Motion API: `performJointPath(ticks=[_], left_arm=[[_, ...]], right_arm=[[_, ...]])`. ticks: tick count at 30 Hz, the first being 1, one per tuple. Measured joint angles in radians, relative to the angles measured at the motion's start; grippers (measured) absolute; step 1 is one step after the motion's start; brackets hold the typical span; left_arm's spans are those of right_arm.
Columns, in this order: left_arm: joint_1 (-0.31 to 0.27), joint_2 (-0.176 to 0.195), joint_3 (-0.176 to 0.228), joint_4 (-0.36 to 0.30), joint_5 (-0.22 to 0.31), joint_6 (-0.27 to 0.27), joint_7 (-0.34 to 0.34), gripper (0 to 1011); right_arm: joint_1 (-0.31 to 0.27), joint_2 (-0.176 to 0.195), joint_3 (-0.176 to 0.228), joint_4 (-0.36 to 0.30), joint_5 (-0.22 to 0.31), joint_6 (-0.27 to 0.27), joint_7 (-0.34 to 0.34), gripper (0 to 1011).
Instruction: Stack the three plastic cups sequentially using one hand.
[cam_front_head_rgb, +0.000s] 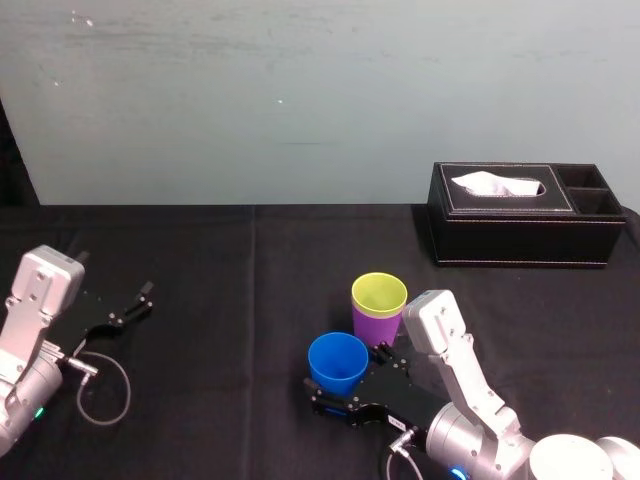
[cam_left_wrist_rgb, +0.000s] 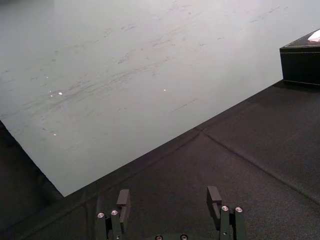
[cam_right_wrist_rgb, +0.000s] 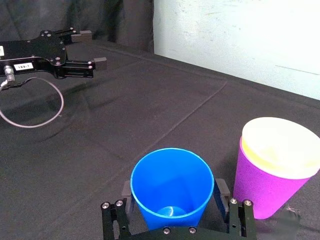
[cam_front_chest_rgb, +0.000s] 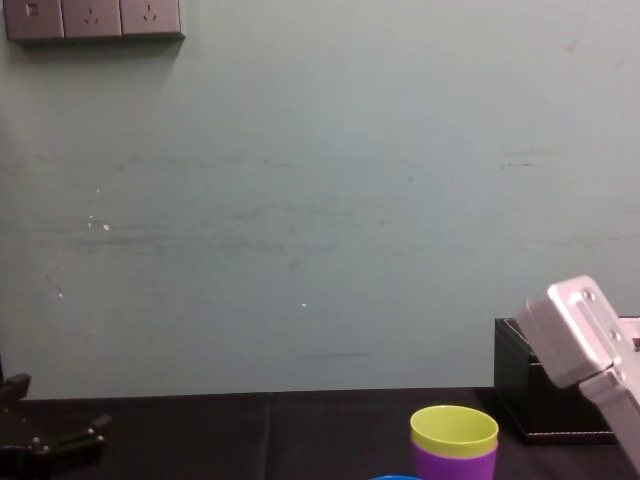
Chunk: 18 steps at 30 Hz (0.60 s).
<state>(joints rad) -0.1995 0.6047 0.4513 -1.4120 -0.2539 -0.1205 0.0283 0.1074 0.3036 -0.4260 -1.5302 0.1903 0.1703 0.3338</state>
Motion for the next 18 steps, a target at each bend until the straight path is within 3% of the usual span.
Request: performJointPath(ticks=[18], left_arm=[[0.0,0.0,0.0,0.0,0.0,0.0,0.0,1000]], right_arm=[[0.008,-0.011,0.0,0.014,-0.006,0.0,0.001,1000]])
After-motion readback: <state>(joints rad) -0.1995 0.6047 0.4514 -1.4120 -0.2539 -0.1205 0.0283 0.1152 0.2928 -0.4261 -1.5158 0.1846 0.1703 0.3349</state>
